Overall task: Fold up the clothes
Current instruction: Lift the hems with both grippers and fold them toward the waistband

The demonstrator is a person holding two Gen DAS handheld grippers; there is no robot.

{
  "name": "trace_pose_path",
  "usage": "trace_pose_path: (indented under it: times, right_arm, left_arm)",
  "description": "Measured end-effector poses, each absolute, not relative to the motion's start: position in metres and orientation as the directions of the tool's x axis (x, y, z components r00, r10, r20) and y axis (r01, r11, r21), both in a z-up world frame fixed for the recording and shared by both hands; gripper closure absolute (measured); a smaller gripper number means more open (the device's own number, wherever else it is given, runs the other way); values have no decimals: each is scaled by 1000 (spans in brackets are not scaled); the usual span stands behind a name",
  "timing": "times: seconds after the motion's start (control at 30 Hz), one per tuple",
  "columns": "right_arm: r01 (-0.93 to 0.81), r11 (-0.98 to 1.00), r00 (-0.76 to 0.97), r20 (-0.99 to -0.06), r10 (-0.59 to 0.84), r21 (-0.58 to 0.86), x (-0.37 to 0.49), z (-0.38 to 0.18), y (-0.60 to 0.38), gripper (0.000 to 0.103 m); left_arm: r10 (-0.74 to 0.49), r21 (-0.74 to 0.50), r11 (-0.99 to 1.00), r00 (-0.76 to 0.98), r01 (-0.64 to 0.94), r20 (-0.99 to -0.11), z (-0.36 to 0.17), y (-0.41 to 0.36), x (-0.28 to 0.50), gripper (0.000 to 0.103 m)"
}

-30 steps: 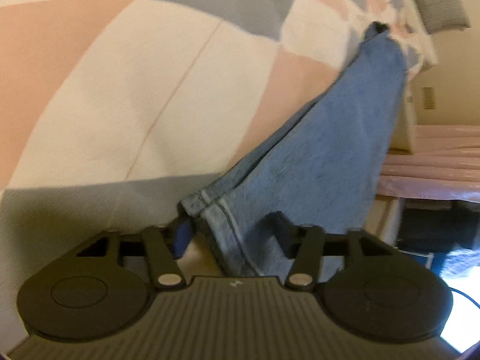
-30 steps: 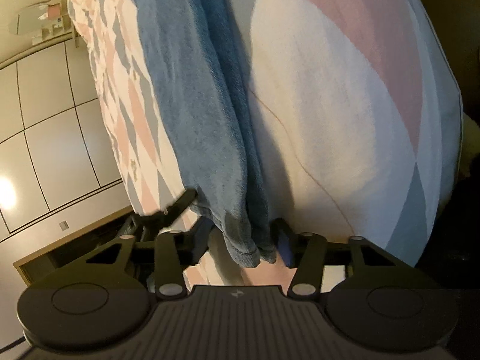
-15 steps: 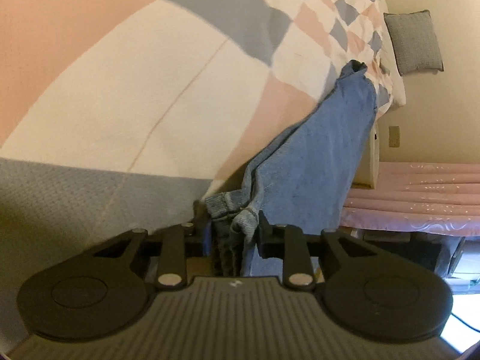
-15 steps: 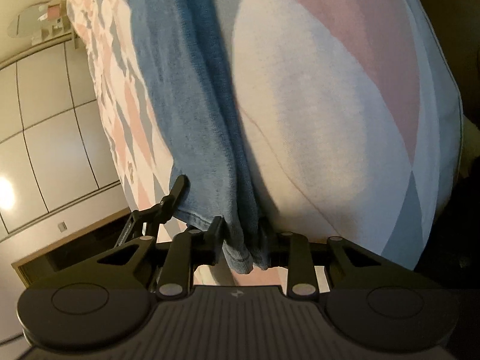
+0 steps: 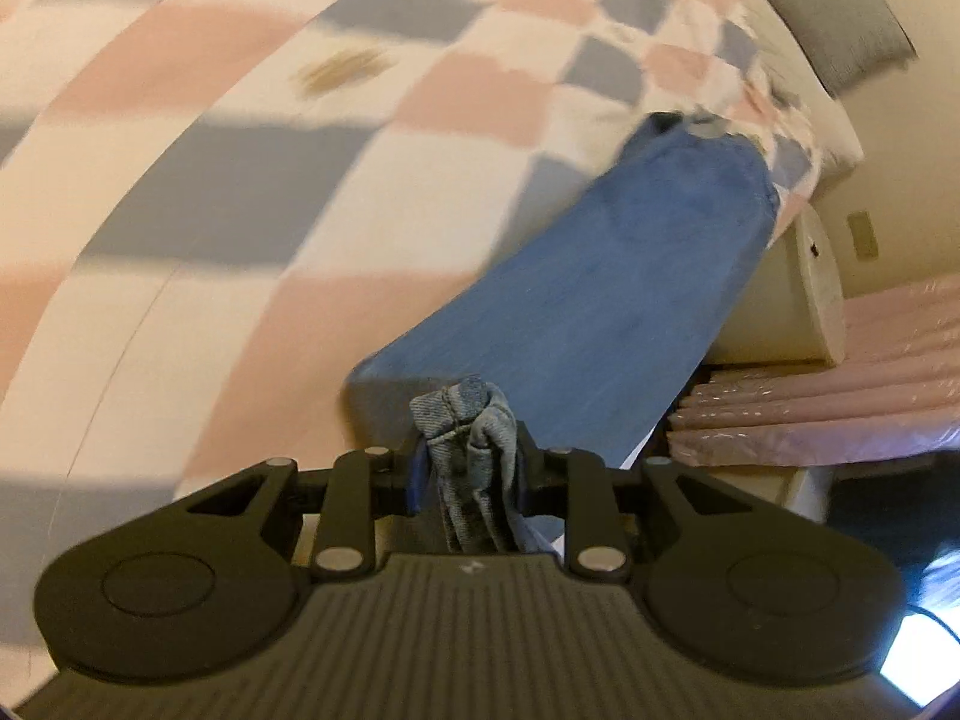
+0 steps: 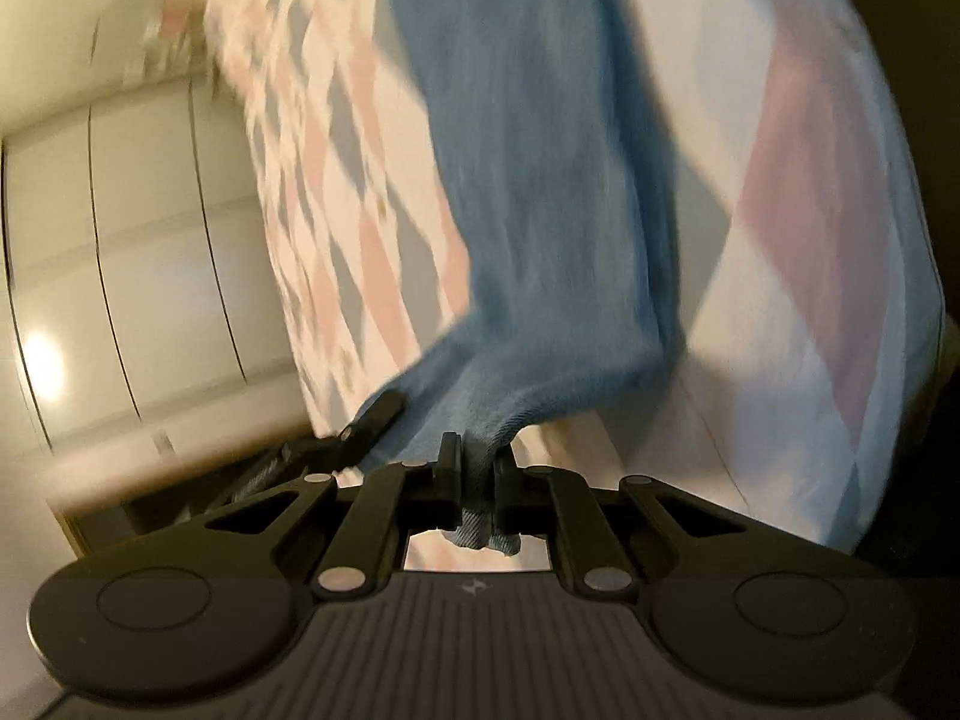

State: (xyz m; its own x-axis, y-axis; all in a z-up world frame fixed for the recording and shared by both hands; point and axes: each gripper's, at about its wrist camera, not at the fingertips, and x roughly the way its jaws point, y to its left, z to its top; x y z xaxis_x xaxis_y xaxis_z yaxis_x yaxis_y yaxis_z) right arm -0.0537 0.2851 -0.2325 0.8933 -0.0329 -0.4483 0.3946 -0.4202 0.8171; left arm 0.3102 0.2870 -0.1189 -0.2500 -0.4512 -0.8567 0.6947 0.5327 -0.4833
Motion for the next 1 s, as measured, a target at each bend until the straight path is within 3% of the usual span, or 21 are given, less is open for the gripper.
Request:
trace_pose_path:
  times: [0.27,0.53,1.0]
  right_arm:
    - [280,-528,905,-404,-133,802,-101,-227,200,93]
    - [256,-578,924,-372,-91,775,-126,-229,95,93]
    - [268,-582,917,-389,-91,768,-148,-231,-19,93]
  left_arm:
    - [-452,-408,521,-163,750,-877,-92,186,253,81]
    - [-478,-384,553,-96,740,-873,-76,105,212,81]
    - [-458,-408,548,-147,730,-877,-98,5,201,81]
